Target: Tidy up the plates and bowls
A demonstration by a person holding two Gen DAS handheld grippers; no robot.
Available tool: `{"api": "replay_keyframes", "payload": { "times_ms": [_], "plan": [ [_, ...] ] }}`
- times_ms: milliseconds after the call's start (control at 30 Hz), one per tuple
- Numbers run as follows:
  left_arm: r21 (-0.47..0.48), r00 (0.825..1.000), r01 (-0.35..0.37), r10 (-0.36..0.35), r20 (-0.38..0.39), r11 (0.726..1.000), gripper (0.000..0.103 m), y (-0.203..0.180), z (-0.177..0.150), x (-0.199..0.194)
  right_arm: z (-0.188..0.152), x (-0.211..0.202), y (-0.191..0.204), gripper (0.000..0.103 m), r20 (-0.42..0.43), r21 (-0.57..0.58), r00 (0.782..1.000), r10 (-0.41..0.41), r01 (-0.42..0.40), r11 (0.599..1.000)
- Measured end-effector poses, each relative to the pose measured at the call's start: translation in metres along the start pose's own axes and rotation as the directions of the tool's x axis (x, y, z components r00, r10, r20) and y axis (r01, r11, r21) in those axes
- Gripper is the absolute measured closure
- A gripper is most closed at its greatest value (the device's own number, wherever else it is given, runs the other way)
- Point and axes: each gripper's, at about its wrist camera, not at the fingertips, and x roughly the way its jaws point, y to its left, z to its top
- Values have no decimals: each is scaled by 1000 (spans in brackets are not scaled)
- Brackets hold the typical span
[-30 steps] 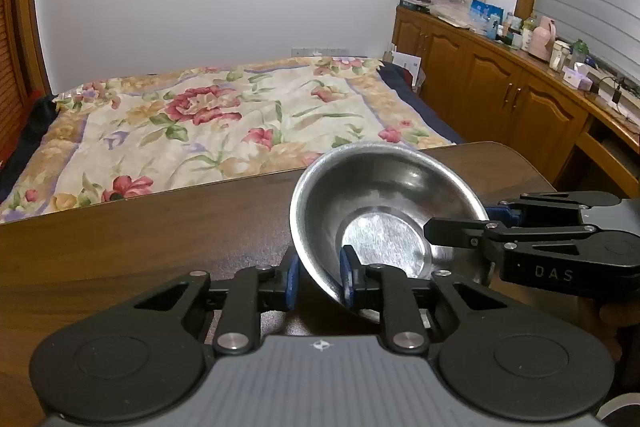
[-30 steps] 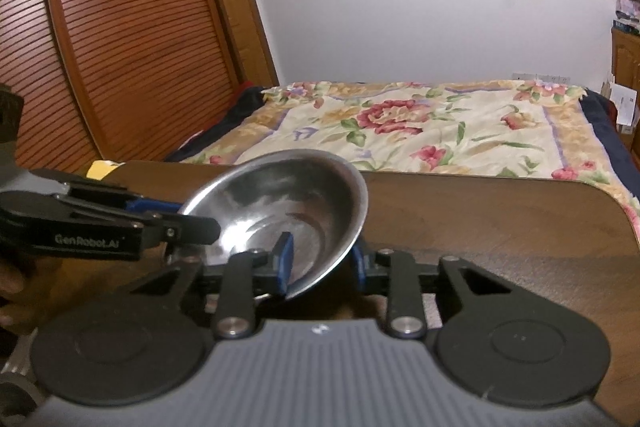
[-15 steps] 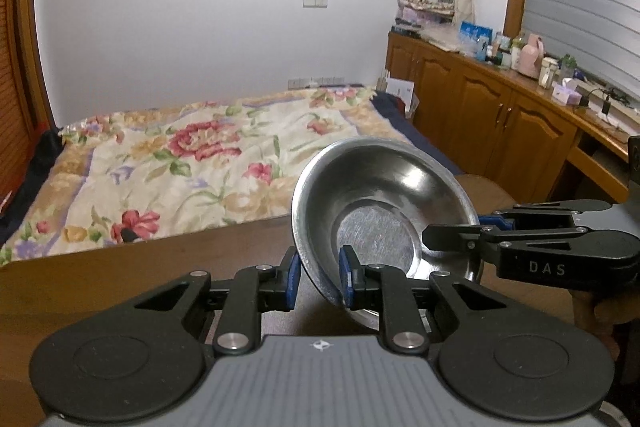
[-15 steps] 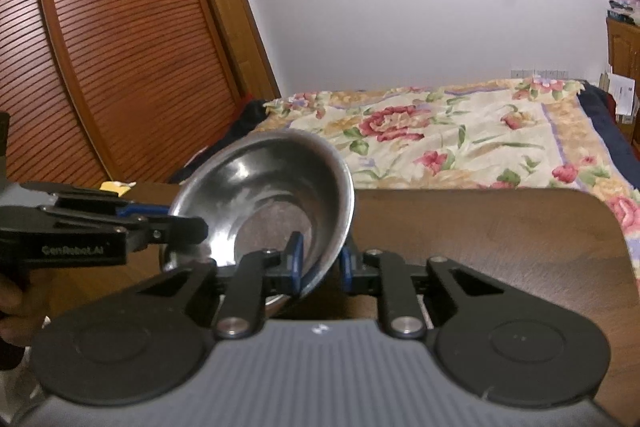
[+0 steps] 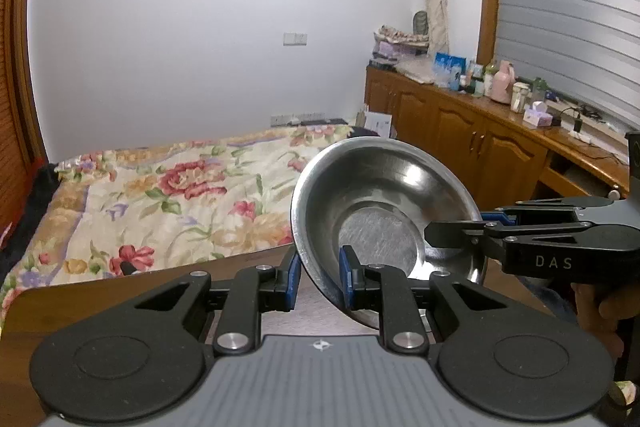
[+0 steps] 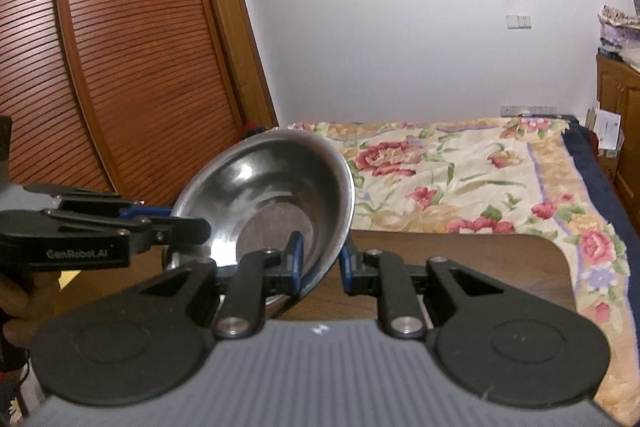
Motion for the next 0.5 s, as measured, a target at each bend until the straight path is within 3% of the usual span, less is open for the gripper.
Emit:
{"api": "replay_keyframes", "payload": {
  "times_ms": [500],
  "plan": [
    [12, 999, 37, -37, 17, 999, 80, -14, -23, -44, -6, -46, 25, 82, 37, -32, 999, -30, 31, 999]
  ]
}}
